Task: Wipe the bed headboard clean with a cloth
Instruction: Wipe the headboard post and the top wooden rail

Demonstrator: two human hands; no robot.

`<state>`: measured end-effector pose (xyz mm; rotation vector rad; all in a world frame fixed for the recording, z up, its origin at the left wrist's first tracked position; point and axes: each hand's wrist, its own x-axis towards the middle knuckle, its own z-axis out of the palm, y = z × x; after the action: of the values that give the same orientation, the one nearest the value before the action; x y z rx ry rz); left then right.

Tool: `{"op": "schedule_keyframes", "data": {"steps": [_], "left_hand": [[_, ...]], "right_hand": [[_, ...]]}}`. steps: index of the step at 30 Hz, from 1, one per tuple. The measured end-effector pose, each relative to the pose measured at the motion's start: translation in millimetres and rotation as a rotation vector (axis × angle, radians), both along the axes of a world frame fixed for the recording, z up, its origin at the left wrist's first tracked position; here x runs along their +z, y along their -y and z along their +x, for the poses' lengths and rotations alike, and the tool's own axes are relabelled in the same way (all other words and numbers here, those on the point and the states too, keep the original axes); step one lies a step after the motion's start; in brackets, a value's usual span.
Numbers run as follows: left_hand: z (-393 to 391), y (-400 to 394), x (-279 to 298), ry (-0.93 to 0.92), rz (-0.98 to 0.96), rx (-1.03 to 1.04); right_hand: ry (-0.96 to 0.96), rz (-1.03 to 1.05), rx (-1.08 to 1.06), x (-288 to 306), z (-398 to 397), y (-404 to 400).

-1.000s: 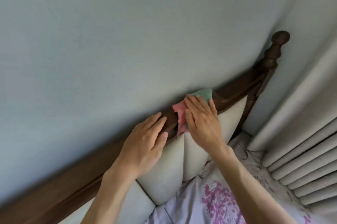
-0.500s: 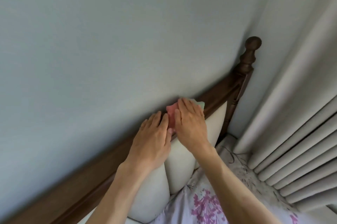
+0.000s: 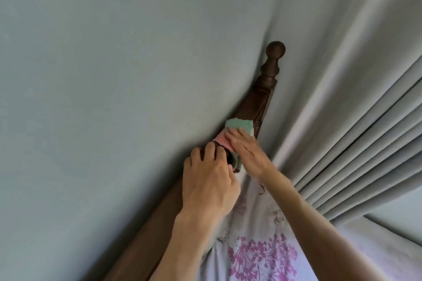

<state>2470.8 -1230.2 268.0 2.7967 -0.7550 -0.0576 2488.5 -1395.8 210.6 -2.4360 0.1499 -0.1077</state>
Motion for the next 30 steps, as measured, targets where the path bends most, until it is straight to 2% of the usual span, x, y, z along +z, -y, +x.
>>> {"op": "schedule_keyframes", "data": {"steps": [2,4,6,9,12,14,17,20,23,27,30], "left_hand": [[6,9,7,-0.027,0.048,-0.002],[18,22,8,-0.072,0.093,-0.024],[29,35,9,-0.121,0.178,-0.073],[34,47,4,-0.093,0.254,-0.096],[34,51,3,-0.076,0.22,-0.066],[38,55,6,-0.063,0.235,-0.057],[45,65,4,-0.057,0.18,-0.059],[54,91,-4,-0.04,0.068,-0.062],[68,114,-9,-0.109,0.012,-0.035],[82,122,-15,-0.158,0.09,-0.046],[84,122,-21,-0.113,0.152,-0.072]], "right_hand": [[-0.114,-0.248,-0.04,1,26,26],[-0.135,-0.337,-0.073,-1,40,30],[-0.062,-0.299,-0.06,-8,30,18],[0.044,-0.233,0.002,-23,4,12],[0.018,-0.32,0.066,-23,36,52],[-0.028,-0.366,0.025,-17,69,78],[0.011,-0.392,-0.059,-16,83,81],[0.121,-0.313,0.067,-32,53,66],[0.108,-0.36,0.16,-30,59,95],[-0.053,-0.381,-0.001,-15,101,142],[0.0,-0.426,-0.099,-22,96,130]]}}
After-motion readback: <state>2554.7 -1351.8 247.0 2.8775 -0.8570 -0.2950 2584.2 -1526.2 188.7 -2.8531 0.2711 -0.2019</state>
